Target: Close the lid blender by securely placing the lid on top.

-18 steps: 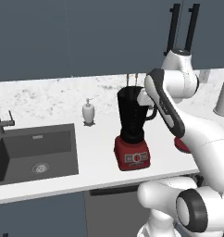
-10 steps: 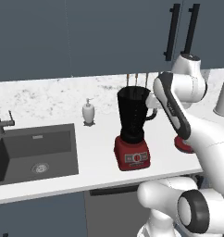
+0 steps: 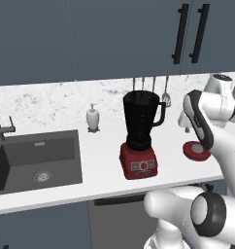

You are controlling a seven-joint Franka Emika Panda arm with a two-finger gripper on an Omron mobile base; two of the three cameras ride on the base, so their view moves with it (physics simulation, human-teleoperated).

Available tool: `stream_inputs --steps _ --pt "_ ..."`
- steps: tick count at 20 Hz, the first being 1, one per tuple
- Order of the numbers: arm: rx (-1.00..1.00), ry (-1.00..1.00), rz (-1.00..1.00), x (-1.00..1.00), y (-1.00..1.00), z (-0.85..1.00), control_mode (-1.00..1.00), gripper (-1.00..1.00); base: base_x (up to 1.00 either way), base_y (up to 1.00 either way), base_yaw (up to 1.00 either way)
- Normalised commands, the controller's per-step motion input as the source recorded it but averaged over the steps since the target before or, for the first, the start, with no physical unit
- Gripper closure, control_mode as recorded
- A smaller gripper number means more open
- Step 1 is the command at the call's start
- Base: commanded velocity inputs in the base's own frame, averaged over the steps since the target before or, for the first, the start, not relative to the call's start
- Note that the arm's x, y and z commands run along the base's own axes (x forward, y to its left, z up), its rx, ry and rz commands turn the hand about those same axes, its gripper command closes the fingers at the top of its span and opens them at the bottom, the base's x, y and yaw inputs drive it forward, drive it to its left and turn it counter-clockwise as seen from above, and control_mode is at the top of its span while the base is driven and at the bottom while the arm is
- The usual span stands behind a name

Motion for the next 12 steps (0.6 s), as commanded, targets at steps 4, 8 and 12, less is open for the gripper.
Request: stream_inputs --steps 4,8,12 --pt "0.01 0.36 -0.14 0.47 -1.00 -0.81 -1.00 -1.00 0.00 0.00 0.00" --pt "0.04 0.18 -0.02 0.48 -0.45 -0.88 -1.00 -1.00 0.00 0.00 0.00" --pt "0.02 0.00 0.00 0.32 -0.28 -0.67 -1.00 -1.00 0.00 0.00 0.00"
